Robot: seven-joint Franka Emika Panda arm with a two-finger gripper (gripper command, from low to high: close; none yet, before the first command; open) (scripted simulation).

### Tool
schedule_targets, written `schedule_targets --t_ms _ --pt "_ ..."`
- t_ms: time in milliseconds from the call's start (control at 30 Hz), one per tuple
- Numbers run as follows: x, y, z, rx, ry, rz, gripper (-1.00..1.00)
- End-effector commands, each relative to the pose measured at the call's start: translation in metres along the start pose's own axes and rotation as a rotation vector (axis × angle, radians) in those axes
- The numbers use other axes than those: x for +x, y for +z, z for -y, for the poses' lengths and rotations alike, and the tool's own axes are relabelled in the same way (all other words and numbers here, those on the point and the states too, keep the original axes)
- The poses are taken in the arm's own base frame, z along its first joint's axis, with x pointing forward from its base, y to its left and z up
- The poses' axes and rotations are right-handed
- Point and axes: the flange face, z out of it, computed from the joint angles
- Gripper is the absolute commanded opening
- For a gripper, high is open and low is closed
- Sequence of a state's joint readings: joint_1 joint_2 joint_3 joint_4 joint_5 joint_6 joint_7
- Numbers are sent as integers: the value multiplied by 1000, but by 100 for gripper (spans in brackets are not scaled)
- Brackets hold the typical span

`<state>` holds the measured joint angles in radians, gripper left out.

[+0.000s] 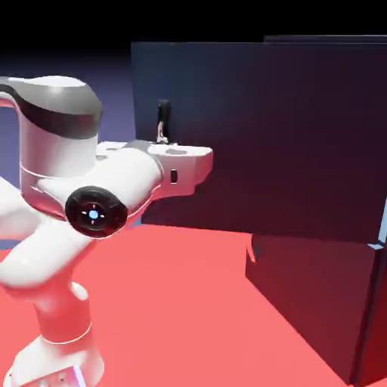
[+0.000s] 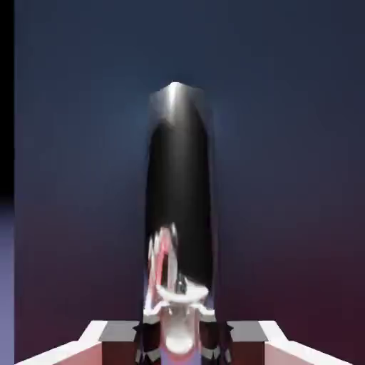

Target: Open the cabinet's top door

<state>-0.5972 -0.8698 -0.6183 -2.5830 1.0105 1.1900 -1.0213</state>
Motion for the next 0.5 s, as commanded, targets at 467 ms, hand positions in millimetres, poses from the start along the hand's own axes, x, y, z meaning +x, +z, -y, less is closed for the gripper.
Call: schedule_targets --t_ms 467 --pt "43 -113 -43 211 0 211 -100"
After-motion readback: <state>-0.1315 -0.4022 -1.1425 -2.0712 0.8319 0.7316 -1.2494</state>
